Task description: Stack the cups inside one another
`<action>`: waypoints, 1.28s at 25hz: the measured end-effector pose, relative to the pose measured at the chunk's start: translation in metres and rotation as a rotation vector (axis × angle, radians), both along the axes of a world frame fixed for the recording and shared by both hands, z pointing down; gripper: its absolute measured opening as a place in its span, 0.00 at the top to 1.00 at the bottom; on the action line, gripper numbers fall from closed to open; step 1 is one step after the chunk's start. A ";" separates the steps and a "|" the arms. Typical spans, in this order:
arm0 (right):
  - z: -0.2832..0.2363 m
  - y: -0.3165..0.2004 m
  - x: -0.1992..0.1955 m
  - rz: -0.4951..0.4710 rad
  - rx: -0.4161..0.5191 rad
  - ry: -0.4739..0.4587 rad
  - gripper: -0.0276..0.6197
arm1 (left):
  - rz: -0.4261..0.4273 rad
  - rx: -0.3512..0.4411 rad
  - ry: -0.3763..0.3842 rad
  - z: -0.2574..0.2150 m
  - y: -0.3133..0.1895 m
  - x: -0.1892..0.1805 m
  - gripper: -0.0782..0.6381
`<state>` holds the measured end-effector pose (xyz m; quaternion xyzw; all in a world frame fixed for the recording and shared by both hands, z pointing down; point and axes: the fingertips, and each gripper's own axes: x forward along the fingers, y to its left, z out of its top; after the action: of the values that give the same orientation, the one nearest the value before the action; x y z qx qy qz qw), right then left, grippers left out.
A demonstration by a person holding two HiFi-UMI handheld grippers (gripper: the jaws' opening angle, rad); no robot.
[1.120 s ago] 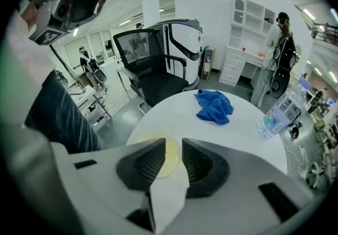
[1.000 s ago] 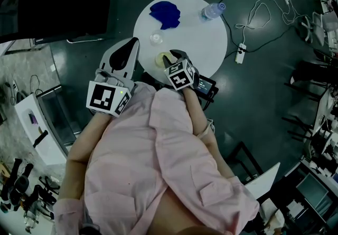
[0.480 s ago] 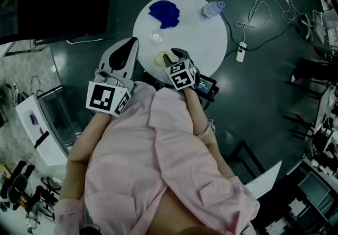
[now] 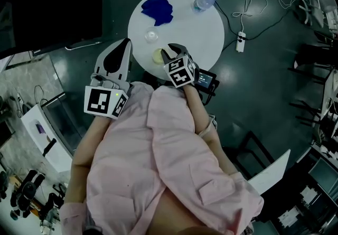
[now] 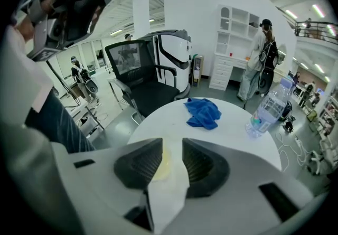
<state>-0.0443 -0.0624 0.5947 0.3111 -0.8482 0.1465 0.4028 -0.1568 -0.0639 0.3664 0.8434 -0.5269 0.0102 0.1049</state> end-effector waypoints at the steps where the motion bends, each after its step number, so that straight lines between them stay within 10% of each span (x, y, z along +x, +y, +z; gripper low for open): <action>1: -0.003 -0.001 0.000 0.010 0.005 -0.008 0.76 | 0.005 -0.002 -0.001 0.001 0.000 0.001 0.88; 32: -0.141 0.008 0.022 0.135 0.227 -0.338 0.90 | 0.007 -0.042 -0.010 0.000 0.023 0.039 0.88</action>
<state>-0.0219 -0.0545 0.4532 0.3816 -0.8920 0.1270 0.2066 -0.1173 -0.0412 0.3668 0.8427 -0.5243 0.0259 0.1198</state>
